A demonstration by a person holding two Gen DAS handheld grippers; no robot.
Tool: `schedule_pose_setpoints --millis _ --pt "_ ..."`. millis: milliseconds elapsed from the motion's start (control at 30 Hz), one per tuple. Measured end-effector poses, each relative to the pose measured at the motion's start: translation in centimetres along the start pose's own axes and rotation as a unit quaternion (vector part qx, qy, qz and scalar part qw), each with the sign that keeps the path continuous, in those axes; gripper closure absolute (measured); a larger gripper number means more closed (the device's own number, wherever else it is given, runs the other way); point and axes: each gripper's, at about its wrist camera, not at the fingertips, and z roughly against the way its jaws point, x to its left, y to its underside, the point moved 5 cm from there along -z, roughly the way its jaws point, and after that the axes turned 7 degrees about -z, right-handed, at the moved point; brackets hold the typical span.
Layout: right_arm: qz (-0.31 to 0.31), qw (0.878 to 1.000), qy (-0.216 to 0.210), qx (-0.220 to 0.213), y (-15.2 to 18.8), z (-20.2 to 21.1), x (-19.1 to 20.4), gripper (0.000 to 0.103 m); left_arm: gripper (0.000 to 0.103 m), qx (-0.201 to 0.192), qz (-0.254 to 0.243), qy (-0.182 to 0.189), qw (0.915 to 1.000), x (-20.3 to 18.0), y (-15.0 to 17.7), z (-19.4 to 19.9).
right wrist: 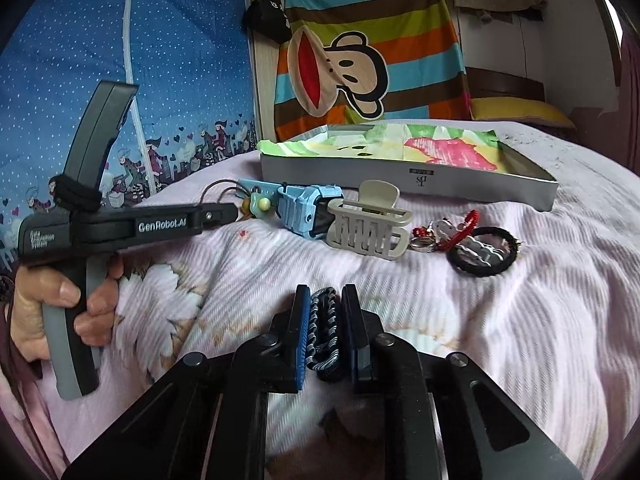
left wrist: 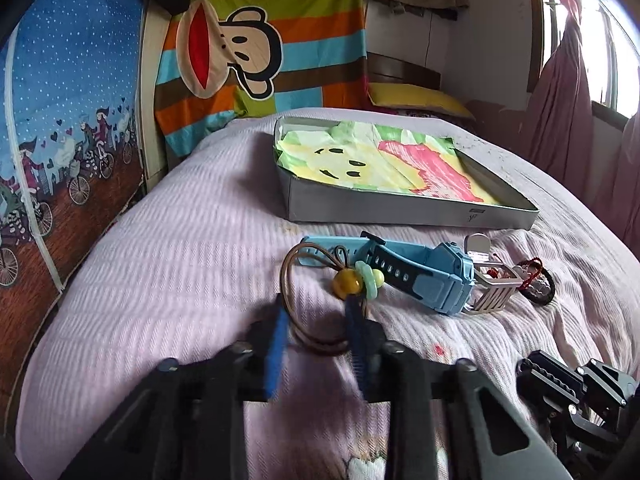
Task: Organize jewelry
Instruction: 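Grasp the black beaded bracelet with the right tool while the left tool grasps the brown hair tie, then carry both items into the silver tray and open both tools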
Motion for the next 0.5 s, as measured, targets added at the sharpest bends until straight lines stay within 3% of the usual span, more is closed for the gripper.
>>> schedule_pose_setpoints --millis 133,500 --pt "-0.01 1.0 -0.006 0.004 -0.5 -0.6 0.1 0.089 0.098 0.003 0.006 0.01 0.9999 -0.1 0.2 -0.1" --pt "-0.015 0.999 -0.031 -0.008 -2.1 0.3 0.2 0.089 0.1 -0.017 -0.008 0.046 0.9988 -2.5 0.1 3.9"
